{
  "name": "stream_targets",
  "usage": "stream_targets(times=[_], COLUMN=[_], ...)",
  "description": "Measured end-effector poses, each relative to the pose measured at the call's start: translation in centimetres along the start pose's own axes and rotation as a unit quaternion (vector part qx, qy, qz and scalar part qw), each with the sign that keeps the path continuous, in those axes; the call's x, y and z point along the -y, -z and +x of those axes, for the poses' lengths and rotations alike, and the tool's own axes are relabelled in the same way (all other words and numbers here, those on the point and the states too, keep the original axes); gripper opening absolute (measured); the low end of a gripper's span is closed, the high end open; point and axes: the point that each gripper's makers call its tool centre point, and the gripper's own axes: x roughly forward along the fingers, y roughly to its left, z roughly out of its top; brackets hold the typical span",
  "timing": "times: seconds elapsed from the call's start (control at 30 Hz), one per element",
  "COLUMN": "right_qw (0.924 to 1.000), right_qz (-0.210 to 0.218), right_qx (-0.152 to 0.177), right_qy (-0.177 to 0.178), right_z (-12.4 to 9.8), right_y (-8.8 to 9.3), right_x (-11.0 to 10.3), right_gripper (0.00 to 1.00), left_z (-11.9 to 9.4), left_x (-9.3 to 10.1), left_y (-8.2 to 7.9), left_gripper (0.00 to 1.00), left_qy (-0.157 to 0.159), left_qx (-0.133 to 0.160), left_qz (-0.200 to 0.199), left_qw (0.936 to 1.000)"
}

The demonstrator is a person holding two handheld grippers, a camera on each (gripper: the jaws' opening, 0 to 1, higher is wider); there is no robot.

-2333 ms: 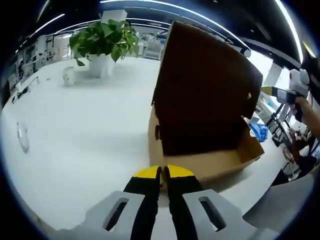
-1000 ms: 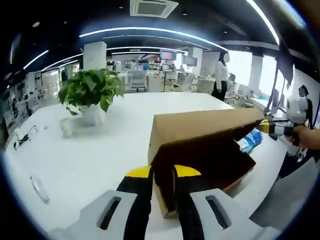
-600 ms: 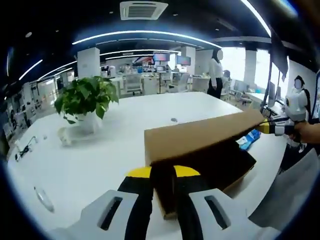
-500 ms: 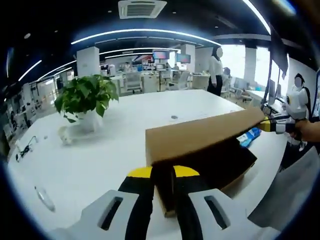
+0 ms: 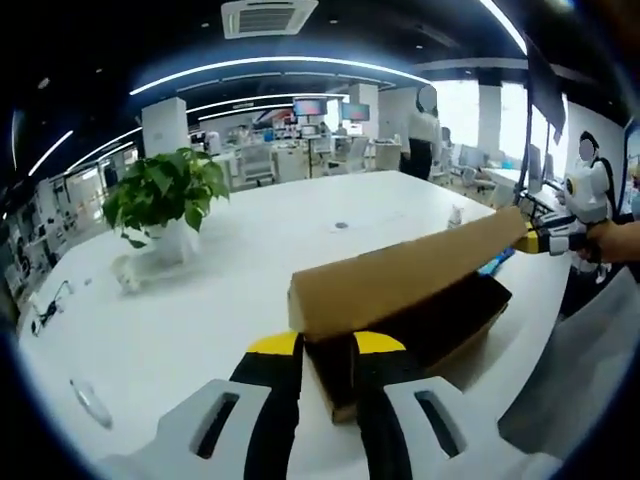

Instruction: Operate the shoe box by opening the lid, removing the specified soft item, and placing it in the target area until the item is outside and the box remains undamaged.

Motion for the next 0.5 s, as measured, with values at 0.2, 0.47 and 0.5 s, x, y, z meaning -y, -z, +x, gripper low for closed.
stream_targets(times=[0.2, 0.47, 0.5], right_qw=[0.9995, 0.9969, 0.9966], right_qz=[-0.024, -0.046, -0.049], right_qx=[-0.007, -0.02, -0.02], right_qy=[-0.019, -0.06, -0.063], right_z=[-0.2, 0.1, 0.1], right_y=[1.2, 2.9, 3.0], right_x=[-0.6, -2.1, -2.2], right_gripper=[0.08, 0.19, 0.2], left_z=[0.0, 0.3, 0.4], left_x=[0.5, 1.6, 1.7], left_y=[1.2, 3.2, 3.4], left_gripper=[0.21, 0.3, 0.31], left_qy=[0.013, 0.039, 0.04], left_qx=[-0.013, -0.05, -0.052], left_qz=[0.008, 0.018, 0.02], left_qw=[0.9998, 0.9978, 0.9976])
